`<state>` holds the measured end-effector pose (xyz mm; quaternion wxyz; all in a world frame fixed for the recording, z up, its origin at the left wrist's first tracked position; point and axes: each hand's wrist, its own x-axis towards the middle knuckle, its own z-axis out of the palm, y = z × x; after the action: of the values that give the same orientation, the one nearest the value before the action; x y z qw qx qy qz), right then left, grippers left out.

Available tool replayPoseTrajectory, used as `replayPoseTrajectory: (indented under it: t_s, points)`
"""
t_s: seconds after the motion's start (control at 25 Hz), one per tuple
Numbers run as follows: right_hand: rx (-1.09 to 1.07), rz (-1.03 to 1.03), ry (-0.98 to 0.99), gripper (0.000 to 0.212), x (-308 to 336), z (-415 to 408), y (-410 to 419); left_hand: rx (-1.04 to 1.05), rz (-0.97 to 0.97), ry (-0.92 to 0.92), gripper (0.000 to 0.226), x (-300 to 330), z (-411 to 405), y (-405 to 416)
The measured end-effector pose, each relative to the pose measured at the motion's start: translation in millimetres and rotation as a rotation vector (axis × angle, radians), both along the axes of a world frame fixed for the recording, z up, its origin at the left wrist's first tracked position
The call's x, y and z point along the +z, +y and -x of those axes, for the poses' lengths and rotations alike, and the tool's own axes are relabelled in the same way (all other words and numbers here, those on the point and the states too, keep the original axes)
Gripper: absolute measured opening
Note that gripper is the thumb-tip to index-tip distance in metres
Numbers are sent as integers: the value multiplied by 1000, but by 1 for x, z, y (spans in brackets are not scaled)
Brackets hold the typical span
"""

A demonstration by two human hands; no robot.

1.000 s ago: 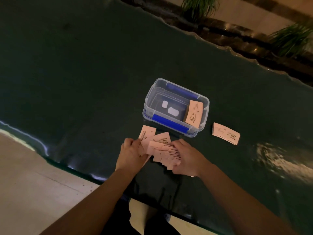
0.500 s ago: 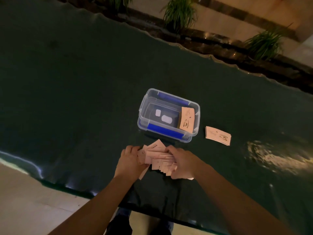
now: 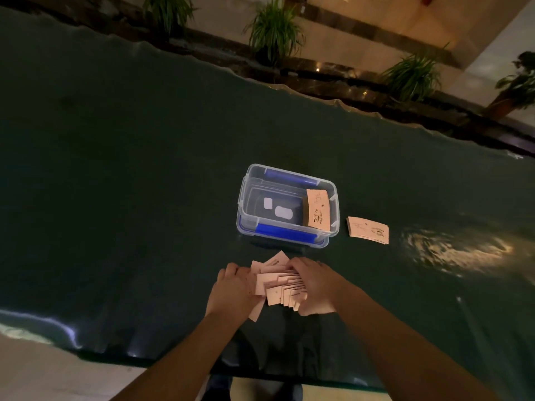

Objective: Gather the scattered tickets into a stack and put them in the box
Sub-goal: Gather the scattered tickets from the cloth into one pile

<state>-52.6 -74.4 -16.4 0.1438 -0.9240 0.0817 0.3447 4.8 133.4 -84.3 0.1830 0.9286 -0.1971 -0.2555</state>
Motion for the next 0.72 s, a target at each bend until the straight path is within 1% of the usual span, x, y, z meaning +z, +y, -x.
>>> replayPoseTrajectory:
  t_s: [0.08, 0.2, 0.28, 0.32, 0.4, 0.48, 0.56, 0.64, 0.72]
  points:
    - [-14, 17, -34, 101, -2, 6, 0, -4, 16, 29, 64, 7, -1, -1]
    - [-104, 29, -71, 102, -1, 12, -4, 46, 40, 69, 67, 4, -4, -2]
    - [-205, 2, -30, 103, -1, 20, -8, 82, 49, 76, 70, 2, -4, -2]
    - [-274, -34, 2, 100, -2, 26, -10, 91, 42, 70, 71, 1, -4, -2]
    - [-469, -158, 22, 82, -8, 37, -10, 86, 12, 60, 73, 4, -1, -1]
    - [-747, -331, -8, 63, -17, 45, -6, 70, -26, 51, 76, 5, 4, 2]
    - [-1020, -542, -16, 50, -26, 51, 6, 52, -62, 69, 79, 5, 12, 7]
    - [-1226, -753, -28, 40, -33, 53, 25, 90, 0, 119, 77, 2, 18, 12]
    - [-1362, -876, -52, 32, -36, 47, 42, 196, 159, 220, 62, 6, 17, 13]
